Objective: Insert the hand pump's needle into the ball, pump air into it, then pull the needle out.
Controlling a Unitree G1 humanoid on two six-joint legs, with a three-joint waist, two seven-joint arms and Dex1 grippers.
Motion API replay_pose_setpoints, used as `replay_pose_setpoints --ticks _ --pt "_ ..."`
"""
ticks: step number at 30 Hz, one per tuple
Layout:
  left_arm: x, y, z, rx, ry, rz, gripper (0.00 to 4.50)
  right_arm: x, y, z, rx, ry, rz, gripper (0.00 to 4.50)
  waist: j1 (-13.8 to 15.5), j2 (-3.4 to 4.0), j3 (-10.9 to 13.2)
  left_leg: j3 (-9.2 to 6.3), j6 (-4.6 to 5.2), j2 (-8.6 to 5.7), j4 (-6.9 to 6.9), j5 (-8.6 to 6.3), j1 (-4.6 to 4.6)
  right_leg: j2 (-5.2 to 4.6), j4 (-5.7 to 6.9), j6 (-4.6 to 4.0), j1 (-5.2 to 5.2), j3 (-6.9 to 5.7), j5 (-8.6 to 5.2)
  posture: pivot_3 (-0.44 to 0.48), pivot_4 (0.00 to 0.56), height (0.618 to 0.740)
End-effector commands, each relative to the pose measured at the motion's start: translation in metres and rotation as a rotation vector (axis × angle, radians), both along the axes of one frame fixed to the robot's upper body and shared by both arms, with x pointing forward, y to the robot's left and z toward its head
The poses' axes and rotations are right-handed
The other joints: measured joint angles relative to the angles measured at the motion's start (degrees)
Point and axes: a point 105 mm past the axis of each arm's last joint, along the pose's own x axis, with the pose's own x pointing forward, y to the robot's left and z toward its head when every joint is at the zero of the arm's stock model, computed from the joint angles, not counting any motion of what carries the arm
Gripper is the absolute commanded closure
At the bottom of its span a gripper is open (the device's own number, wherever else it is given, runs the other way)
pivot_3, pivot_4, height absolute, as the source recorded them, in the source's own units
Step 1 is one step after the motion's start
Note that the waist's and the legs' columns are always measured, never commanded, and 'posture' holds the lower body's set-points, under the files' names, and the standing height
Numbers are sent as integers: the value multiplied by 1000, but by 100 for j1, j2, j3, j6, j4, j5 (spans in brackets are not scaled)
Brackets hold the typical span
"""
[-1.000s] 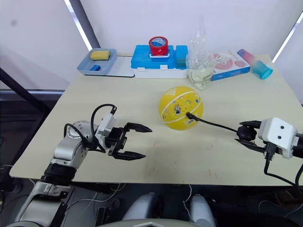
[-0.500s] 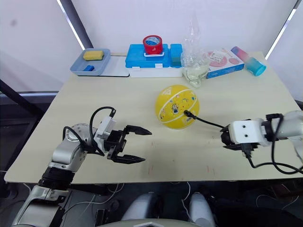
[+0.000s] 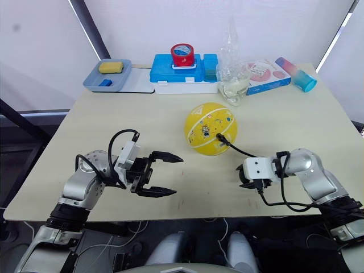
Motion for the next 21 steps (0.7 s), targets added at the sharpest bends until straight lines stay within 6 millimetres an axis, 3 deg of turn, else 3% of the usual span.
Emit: replay_pose_setpoints --ticks 1,4,6,7,9,14,21 --pt "2 -3 9 -6 -53 -3 0 7 -4 -6 -15 -26 -8 2485 -6 0 0 0 -1 0 0 0 2 0 0 0 1 -1 0 0 150 737" --pt "4 -3 7 1 -57 8 0 7 -5 -11 -21 -29 1 2485 -5 1 1 -4 -2 1 -3 1 6 0 1 0 3 -14 0 0 150 737" --pt "5 -2 6 3 -59 15 0 7 -6 -9 -9 -32 -6 1478 -11 3 2 -10 -4 3 -5 2 7 2 2 0 3 -20 0 0 150 737" --pt "5 -2 6 2 -59 17 0 7 -7 -7 -1 -41 -8 1243 -10 6 4 -12 -5 4 -6 2 8 2 3 0 3 -21 0 0 150 737" --pt "6 -2 6 2 -59 20 0 8 -8 -2 13 -60 -13 147 -13 17 12 -19 -5 5 -8 3 7 3 4 0 3 -29 0 0 150 737" --pt "6 -2 6 3 -60 24 0 3 -15 13 59 -88 -34 63 -10 42 27 -46 -5 11 -14 2 7 6 2 0 9 -60 0 0 150 737" --pt "13 1 8 -8 -73 72 0 -21 -21 45 205 -139 -81 63 20 65 42 -117 -14 17 -18 7 6 9 0 -8 32 -129 -4 0 150 737"
